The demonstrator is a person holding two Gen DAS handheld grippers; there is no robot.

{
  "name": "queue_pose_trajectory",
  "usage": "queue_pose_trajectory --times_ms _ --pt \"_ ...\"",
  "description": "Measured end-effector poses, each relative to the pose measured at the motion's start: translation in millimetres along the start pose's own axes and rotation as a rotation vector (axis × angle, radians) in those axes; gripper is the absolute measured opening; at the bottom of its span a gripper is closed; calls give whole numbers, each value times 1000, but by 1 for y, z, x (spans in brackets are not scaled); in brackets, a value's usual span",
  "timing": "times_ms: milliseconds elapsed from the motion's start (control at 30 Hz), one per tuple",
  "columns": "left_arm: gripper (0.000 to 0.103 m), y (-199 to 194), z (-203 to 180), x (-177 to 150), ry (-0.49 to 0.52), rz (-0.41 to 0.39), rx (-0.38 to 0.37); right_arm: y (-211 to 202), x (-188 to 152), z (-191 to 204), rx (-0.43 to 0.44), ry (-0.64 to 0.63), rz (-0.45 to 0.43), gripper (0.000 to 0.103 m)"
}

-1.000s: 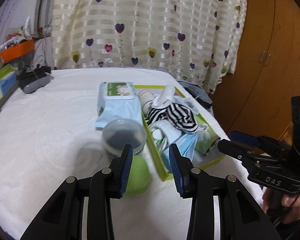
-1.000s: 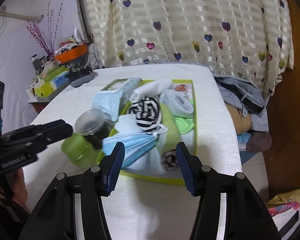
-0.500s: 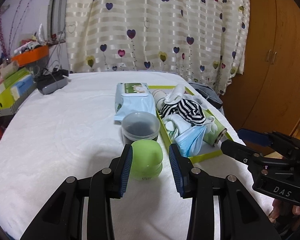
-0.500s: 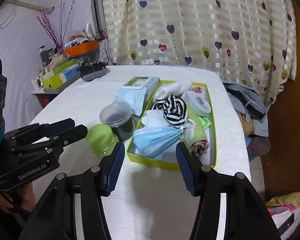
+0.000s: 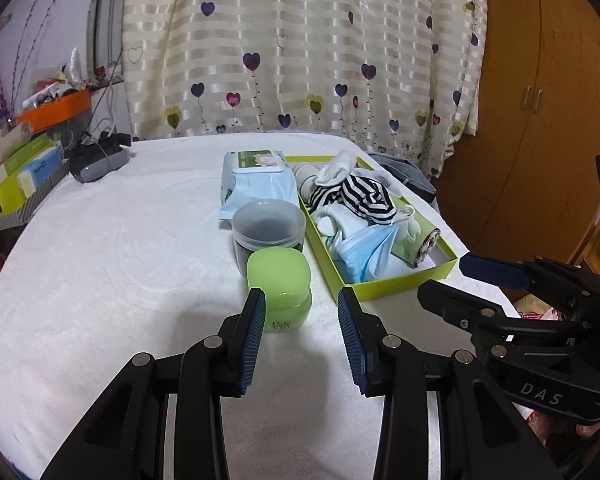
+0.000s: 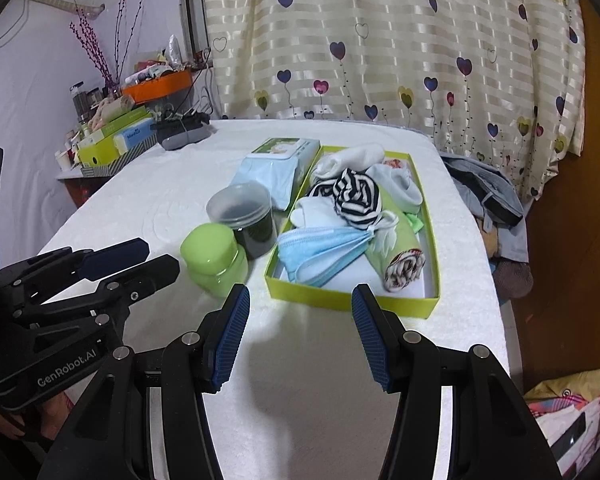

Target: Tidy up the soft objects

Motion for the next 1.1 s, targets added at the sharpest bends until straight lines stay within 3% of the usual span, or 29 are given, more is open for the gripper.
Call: queue_pose_trajectory --times_ms 133,200,367,900,1100 --pt "43 2 3 -1 -16 4 10 2 1 3 2 -9 3 54" --pt "56 4 5 0 -31 10 11 3 1 3 3 -14 3 54" --pt "61 9 8 1 -45 22 33 8 2 3 4 -16 13 54" --pt "61 23 4 -4 -27 57 30 22 -9 3 4 -10 41 54" --pt "61 33 2 -8 -22 83 45 51 -27 -6 -24 2 106 54"
Point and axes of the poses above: each gripper's, at about its wrist camera, not at the fingertips, and y roughly the way its jaws point, z to its left, x to its top, the point moved 1 cm from there along y, roughly the way its jaws point
